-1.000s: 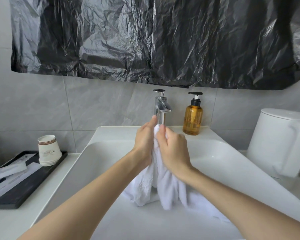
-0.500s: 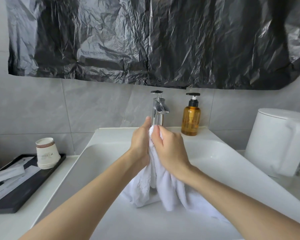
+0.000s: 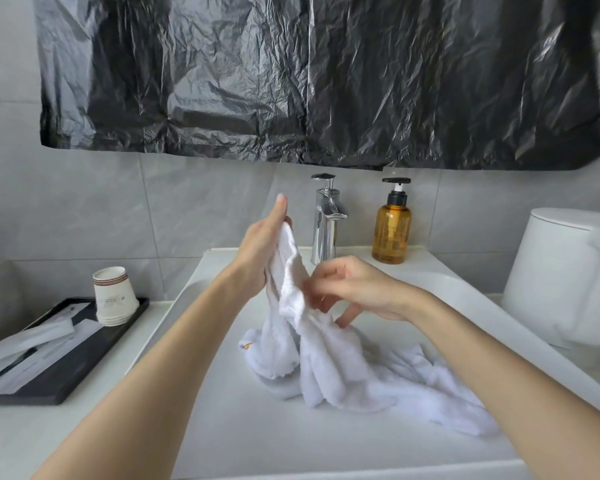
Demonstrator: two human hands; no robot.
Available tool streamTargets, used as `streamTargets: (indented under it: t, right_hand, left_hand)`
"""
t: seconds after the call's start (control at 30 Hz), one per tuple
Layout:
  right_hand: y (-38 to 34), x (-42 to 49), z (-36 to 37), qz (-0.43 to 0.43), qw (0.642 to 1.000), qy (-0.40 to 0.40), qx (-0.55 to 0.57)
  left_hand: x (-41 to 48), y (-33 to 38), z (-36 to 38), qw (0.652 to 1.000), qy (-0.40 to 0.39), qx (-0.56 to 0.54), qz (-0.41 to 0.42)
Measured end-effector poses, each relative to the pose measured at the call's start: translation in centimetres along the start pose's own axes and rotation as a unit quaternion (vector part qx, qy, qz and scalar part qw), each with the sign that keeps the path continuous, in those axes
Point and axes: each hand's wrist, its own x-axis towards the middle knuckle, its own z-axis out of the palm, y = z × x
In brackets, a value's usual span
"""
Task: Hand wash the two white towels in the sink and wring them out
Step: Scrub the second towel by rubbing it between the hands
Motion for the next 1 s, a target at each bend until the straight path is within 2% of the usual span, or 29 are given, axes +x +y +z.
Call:
streamTargets:
  t: [0.1, 0.13, 0.2, 0.23, 0.33, 0.43, 0.53, 0.63, 0.7, 0.77, 0.83, 0.93, 1.0]
  right_hand:
    - [1.1, 0.2, -0.5, 0.06, 0.997, -0.01, -0.043]
    - [1.2, 0.2, -0.5, 0.079, 0.992, -0.033, -0.093]
    - [1.6, 0.6, -0.5, 0.063, 0.979, -0.058, -0.185]
    - [1.8, 0.7, -0.7, 0.038, 0.976, -0.04, -0.209]
    - [1.2, 0.8, -2.6, -0.035, 0.963, 0.082, -0.253]
    - [0.1, 0.6, -4.4, -0.107, 0.948, 0.216, -0.207]
    - [-0.9, 0.1, -5.2, -0.194, 0.91, 0.335, -0.147]
    - [-1.4, -0.8, -5.8, -0.228, 0.889, 0.381, -0.109]
    - [-1.0, -1.2, -6.4, -0.225, 0.882, 0.394, -0.126]
    - [-0.5, -1.3, -6.9, -0.206, 0.882, 0.394, -0.157]
    - [-0.1, -1.3, -7.1, -0.161, 0.899, 0.356, -0.196]
    - [0.0, -1.7, -7.2, -0.066, 0.951, 0.17, -0.248]
    - [0.4, -1.8, -7.3, 0.026, 0.947, 0.069, -0.313]
  left_hand:
    - [0.0, 0.8, -1.0, 0.999, 0.028, -0.014, 0.021]
    - [-0.1, 1.1, -1.2, 0.998, 0.037, -0.03, 0.03]
    - [-0.1, 1.6, -1.4, 0.996, 0.061, -0.049, 0.038]
    - [-0.1, 1.8, -1.7, 0.995, 0.074, -0.053, 0.039]
    - [0.6, 1.8, -3.1, 0.99, 0.115, -0.038, 0.066]
    - [1.0, 1.2, -3.4, 0.972, 0.155, 0.064, 0.165]
    - [1.2, 0.8, -3.0, 0.936, 0.131, 0.2, 0.259]
    - [0.9, 0.4, -3.1, 0.878, 0.076, 0.404, 0.247]
    - [0.4, 0.4, -3.0, 0.846, 0.029, 0.474, 0.24]
    - [0.1, 0.6, -2.9, 0.844, 0.013, 0.478, 0.245]
    - [0.2, 0.8, -3.2, 0.859, 0.035, 0.437, 0.265]
    - [0.7, 0.9, -4.0, 0.878, 0.051, 0.38, 0.287]
    - [0.9, 0.8, -4.4, 0.879, 0.062, 0.378, 0.284]
